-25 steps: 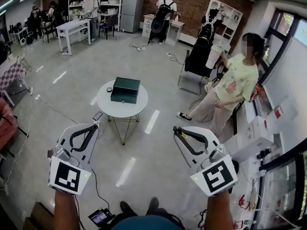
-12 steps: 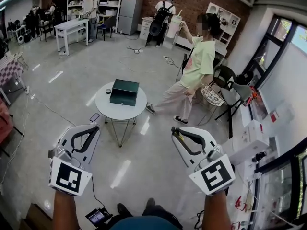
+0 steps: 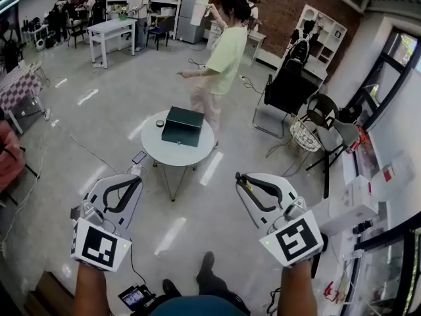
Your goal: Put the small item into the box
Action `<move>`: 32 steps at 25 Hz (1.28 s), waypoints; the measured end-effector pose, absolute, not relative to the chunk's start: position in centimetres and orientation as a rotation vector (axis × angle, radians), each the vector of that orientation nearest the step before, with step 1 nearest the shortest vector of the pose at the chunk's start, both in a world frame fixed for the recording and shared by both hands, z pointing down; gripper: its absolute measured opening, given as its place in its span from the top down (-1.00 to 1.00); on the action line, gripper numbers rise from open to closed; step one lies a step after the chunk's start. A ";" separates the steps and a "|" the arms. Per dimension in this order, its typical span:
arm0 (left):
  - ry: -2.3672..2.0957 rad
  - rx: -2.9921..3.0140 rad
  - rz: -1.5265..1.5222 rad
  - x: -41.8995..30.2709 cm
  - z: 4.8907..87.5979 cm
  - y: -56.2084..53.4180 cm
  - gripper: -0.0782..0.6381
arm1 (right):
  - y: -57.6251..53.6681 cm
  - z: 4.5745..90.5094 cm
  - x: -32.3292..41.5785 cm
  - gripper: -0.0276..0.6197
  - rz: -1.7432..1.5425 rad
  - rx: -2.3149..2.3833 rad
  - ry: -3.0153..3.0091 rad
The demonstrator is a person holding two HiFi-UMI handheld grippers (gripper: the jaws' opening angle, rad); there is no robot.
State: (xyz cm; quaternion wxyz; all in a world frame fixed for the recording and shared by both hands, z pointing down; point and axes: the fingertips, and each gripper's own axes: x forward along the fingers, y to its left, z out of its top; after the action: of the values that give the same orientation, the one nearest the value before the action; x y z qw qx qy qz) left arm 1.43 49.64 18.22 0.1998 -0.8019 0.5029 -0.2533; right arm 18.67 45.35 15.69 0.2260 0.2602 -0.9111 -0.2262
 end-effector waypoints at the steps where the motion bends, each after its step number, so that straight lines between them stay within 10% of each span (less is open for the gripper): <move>1: 1.415 -2.233 -0.718 1.6 18.5 49.2 0.73 | 44.7 16.0 18.7 0.70 -0.626 0.704 -2.521; 32: 1.644 -2.102 -0.877 9.7 19.4 20.7 0.73 | 12.7 18.4 25.8 0.70 -0.594 0.449 -2.682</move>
State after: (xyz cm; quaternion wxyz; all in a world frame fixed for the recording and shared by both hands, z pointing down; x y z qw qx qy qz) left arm 9.68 20.69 19.40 0.1655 -0.7380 0.5771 -0.3080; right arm 25.80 12.72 18.45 0.1780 0.1587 -0.9482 -0.2099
